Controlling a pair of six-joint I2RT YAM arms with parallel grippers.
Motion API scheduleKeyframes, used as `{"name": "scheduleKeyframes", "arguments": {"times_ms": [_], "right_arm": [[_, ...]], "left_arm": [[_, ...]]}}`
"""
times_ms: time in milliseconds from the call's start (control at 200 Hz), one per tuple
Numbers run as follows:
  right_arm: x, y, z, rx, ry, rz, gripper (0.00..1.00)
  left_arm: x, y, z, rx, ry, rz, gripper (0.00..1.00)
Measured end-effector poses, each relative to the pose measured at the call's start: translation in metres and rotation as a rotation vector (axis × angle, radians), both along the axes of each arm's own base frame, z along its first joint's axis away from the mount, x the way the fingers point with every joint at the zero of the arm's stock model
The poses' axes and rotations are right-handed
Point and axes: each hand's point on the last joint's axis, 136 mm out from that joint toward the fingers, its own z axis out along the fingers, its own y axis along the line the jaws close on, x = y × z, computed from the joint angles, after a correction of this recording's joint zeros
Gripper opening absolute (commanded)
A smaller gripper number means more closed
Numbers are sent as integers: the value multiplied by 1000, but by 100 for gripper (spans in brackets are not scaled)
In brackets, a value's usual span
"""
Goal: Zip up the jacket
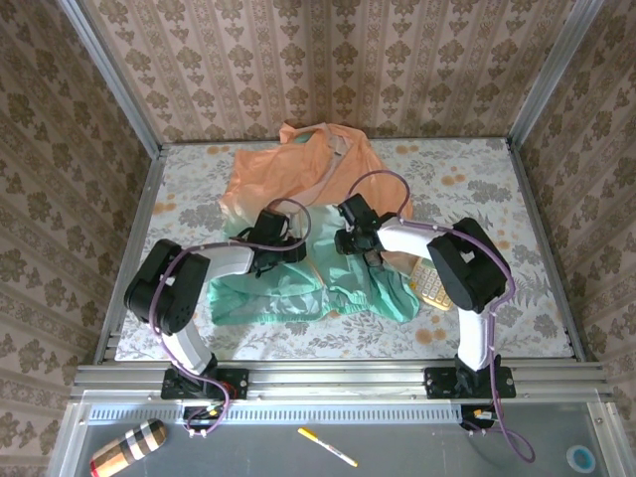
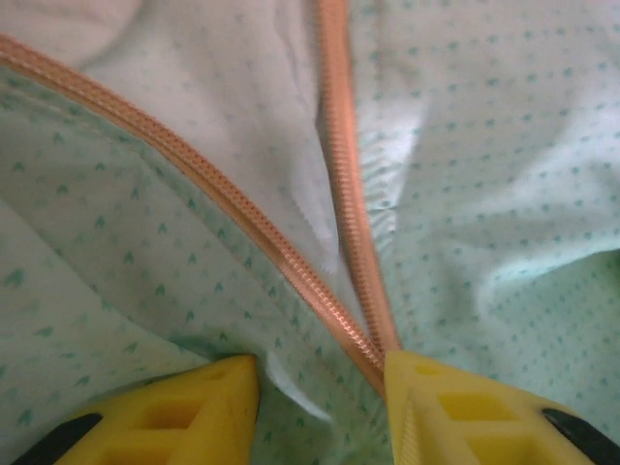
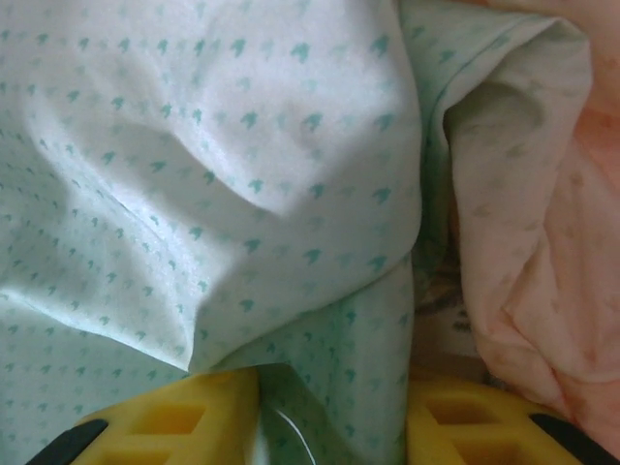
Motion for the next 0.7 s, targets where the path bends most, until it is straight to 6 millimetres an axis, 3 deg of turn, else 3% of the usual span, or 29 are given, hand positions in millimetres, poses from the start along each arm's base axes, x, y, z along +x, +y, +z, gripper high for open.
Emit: {"name": "scheduleKeyframes", "arguments": {"times_ms": [180,280,410,500,590,700], "right_arm": [[1,-4,11,-8,-1,10,33],[-3,-3,30,7,-18,22,34],[-9,2,70,54,-86,36,37],[-25,8,89,89,-116,48,39],[-45,19,92,115,-104,72,43],[-71,39,77,137,-45,109,46]], "left_arm": [[13,24,1,23,29,43,41],[10,37,5,41,46,53,44],[5,46,33,39,13,60,48],[-1,51,59,20,-44,65,49],[-15,57,74,2,-84,71,50],[-36,69,69,-7,-77,92,51]]}}
